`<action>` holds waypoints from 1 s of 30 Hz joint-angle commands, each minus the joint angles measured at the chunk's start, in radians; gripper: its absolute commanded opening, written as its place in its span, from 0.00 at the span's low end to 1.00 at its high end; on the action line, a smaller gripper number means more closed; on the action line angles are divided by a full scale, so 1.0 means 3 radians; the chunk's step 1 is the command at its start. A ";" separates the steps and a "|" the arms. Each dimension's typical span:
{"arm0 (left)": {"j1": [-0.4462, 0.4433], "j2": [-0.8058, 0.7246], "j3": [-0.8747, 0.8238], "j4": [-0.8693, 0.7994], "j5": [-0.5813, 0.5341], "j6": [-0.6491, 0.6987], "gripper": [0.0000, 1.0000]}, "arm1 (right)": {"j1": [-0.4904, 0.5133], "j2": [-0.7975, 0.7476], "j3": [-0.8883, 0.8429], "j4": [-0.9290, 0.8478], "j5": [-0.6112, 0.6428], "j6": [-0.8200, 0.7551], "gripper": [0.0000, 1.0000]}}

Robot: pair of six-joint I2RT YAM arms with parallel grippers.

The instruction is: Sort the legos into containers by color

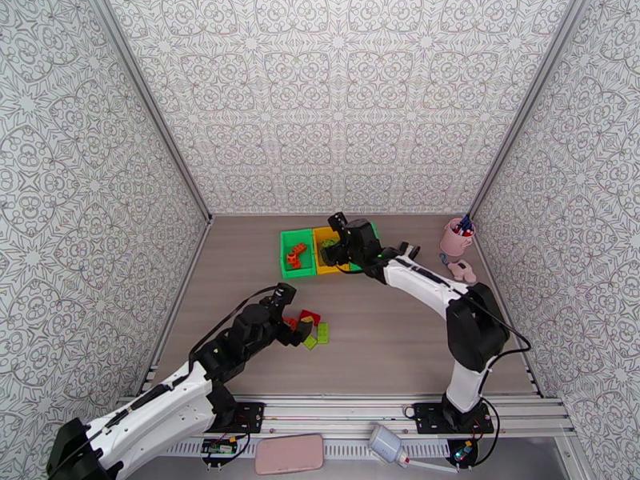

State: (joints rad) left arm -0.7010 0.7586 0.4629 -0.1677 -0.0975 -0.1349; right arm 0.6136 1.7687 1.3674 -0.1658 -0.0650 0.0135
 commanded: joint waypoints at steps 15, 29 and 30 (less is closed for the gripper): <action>0.1289 -0.0095 0.0134 -0.0683 0.0596 -0.1018 1.00 | 0.0778 0.0043 -0.0284 -0.1267 -0.0242 -0.1261 0.80; 0.1490 -0.0023 0.0101 -0.0945 0.0656 -0.1079 0.99 | 0.0908 0.0829 0.0339 -0.1554 -0.0371 -0.1462 0.74; 0.1489 -0.0023 0.0096 -0.0944 0.0652 -0.1079 0.99 | 0.0910 0.0868 0.0380 -0.1567 -0.0371 -0.1464 0.73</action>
State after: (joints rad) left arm -0.2634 0.7517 0.5049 -0.4278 0.0826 -0.4454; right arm 0.8829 1.9949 1.4242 -0.5861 -0.1692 -0.4084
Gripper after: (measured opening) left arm 0.995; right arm 0.739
